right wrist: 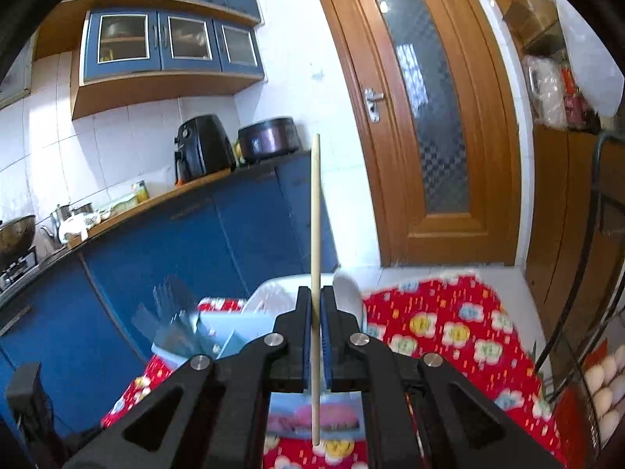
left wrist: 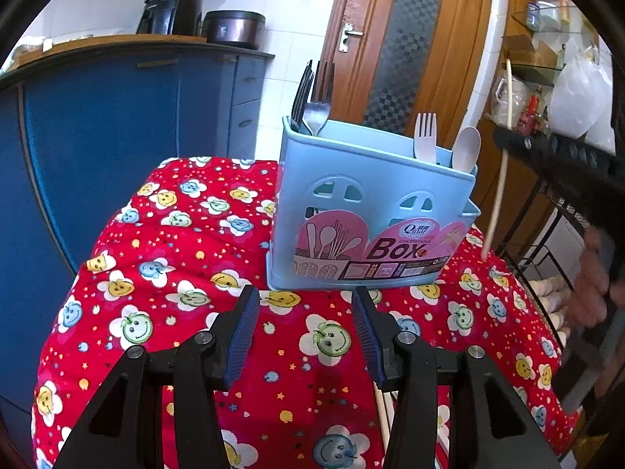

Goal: Organize utensils

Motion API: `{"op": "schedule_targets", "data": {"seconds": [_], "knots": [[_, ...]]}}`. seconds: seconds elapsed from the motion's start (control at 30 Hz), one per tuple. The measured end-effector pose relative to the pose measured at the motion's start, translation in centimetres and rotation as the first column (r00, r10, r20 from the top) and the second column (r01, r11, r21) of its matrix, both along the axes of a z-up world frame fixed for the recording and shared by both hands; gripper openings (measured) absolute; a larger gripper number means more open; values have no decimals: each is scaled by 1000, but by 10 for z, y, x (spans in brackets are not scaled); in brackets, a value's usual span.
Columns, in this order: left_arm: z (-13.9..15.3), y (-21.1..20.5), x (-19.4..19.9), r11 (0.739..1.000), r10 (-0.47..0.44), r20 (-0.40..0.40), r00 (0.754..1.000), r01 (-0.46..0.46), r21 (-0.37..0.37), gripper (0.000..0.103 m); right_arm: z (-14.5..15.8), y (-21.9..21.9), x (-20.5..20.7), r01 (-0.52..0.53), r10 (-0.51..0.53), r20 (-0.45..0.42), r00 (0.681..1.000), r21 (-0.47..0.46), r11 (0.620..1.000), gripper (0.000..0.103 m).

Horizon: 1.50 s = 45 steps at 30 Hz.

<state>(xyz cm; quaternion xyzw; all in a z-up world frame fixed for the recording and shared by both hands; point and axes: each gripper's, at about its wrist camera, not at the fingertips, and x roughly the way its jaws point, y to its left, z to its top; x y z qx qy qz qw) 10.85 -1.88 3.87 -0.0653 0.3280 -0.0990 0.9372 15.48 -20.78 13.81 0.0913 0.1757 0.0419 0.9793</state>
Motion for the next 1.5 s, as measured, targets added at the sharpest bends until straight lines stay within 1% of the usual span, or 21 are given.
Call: {"op": "schedule_targets", "data": {"seconds": [0.17,0.33,0.43,0.5,0.6,0.63,0.77,1.03,1.27,1.5], "knots": [[0,-1,1,1000,-4,1,1000,4,3,50,6,8,14,32,-30,49,998,-44,999,6],[0,0,2,1000,-3,1,1000,3,0,50,-3,13,26,42,-38,48,998,-70,997,6],[-1,1,3,1000,-1,-2,1000,1,0,50,-12,14,29,41,-39,28,999,-92,995,6],[-2,2,4,1000,1,-5,1000,-1,-3,50,-18,16,31,22,-22,3,1000,-100,995,6],[-4,3,5,1000,1,-10,1000,-1,-7,50,-23,17,29,2,-5,-27,1000,-88,996,7],[-5,3,5,1000,1,-11,1000,-1,-7,50,-24,17,29,-2,-1,-35,999,-82,997,9],[-6,2,5,1000,-3,-14,1000,3,-5,50,-22,13,22,-11,10,-37,999,-50,999,30],[-2,0,1,1000,-11,-5,1000,11,3,50,-18,0,-2,4,-4,-64,998,6,1000,32],[3,1,-7,1000,-15,-15,1000,15,15,50,-26,-4,-30,-23,26,-169,985,24,999,32],[4,-4,-18,999,-41,-29,999,41,33,50,-39,-3,-59,-36,45,-228,973,43,998,32]]}}
